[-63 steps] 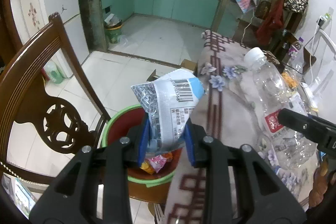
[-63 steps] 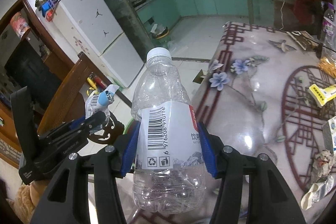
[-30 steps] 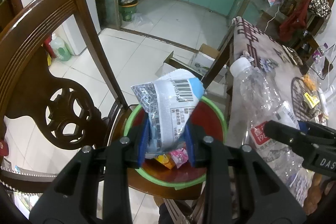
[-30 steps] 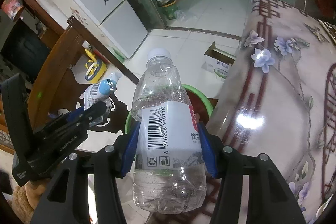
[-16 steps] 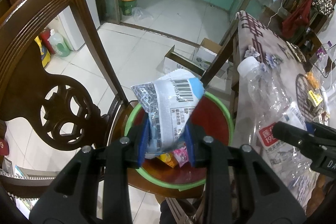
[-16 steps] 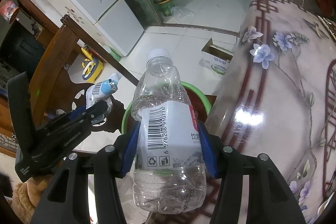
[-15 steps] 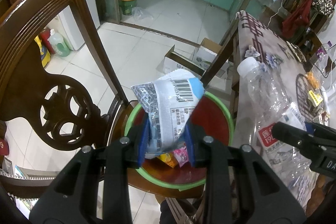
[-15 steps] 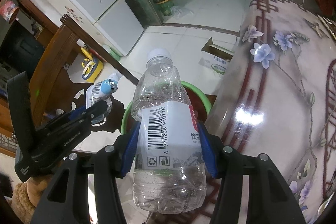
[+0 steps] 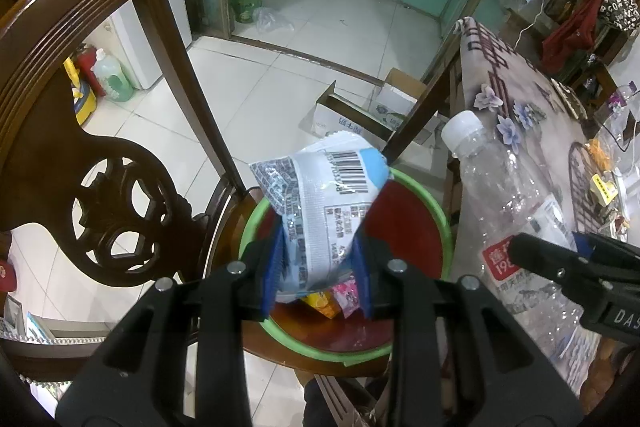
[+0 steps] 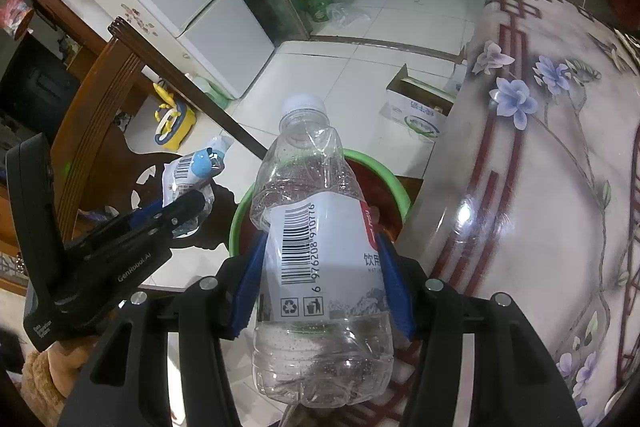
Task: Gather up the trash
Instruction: 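Open the left tool over the bucket while the right tool releases the bottle, then return to the table and grasp the white milk carton with the right tool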
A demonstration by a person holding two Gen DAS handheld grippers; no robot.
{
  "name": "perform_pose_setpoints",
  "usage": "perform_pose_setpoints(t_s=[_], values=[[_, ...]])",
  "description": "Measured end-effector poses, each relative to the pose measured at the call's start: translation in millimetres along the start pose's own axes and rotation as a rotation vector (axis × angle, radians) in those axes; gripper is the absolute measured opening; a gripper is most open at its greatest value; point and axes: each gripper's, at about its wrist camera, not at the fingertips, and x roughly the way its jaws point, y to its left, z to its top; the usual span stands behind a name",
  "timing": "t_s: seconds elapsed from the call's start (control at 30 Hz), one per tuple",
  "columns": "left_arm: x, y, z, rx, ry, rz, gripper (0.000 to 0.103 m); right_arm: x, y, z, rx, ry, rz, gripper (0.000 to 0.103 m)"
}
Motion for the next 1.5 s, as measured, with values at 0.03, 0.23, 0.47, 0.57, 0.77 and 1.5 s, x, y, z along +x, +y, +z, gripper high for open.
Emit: perform_pose_setpoints(t_s=[0.03, 0.23, 0.47, 0.57, 0.77, 1.5], values=[[0.3, 0.7, 0.1, -0.001, 0.000, 0.001, 0.030, 0.2, 0.4, 0.8, -0.001, -0.001, 0.000, 0.053], [0.0, 2.5, 0.6, -0.003, -0.009, 0.035, 0.055, 1.1, 2.5, 4.6, 0.000, -0.007, 0.005, 0.055], [-12.8, 8.7, 3.9, -0.031, -0.043, 0.041, 0.064, -8.8, 0.1, 6.1, 0.020, -0.027, 0.022, 0.062], [-21.7, 6.7, 3.3, -0.039, -0.060, 0.036, 0.064, -19.3, -2.2, 3.9, 0.021, -0.040, 0.027, 0.062], [-40.4, -9.7, -2.1, -0.023, -0.085, 0.019, 0.064, -52.8, -21.8, -12.9, 0.055, -0.089, 0.023, 0.062], [-74.3, -219.4, -73.1, 0.160, -0.096, -0.084, 0.064, -185.0, -243.3, -116.9, 0.237, -0.188, -0.185, 0.062]])
